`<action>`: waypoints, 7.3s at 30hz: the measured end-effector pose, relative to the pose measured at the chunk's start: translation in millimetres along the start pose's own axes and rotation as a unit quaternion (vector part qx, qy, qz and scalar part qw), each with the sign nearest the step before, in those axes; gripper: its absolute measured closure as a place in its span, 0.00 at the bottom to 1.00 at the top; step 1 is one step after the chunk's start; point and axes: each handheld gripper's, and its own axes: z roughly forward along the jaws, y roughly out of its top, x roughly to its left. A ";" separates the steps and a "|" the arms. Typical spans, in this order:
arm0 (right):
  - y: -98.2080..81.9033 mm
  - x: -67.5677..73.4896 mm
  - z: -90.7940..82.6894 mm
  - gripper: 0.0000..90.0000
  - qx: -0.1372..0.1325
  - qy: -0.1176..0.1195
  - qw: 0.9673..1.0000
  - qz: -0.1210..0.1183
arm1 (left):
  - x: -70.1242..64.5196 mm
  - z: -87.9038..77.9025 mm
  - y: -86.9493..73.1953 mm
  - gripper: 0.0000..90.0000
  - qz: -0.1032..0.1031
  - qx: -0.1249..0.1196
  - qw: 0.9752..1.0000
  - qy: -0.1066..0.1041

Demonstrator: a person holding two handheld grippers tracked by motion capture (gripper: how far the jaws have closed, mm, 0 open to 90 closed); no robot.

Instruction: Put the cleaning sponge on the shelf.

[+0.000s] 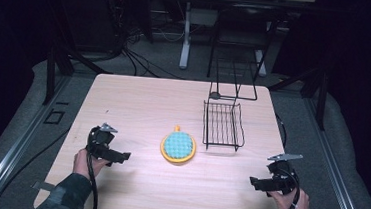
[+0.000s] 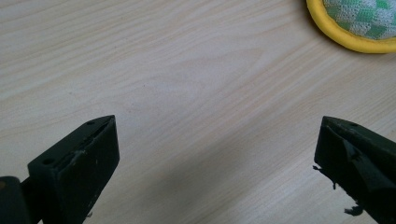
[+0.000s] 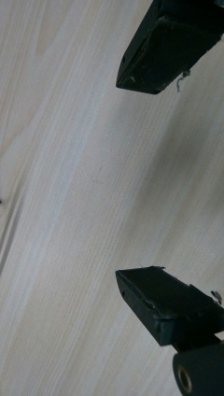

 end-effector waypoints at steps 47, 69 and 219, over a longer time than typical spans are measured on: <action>67.4 53.3 3.0 0.03 -0.018 0.068 0.994 -0.080 | 0.4 0.3 1.9 0.00 0.002 -0.001 1.000 -0.010; 113.2 98.0 28.4 0.04 -0.023 0.109 0.986 -0.124 | -0.3 1.4 1.3 0.00 0.005 0.002 1.000 -0.012; 146.0 108.8 16.9 0.96 -0.160 0.099 0.980 -0.065 | -2.3 3.0 2.8 0.00 0.016 0.018 1.000 -0.020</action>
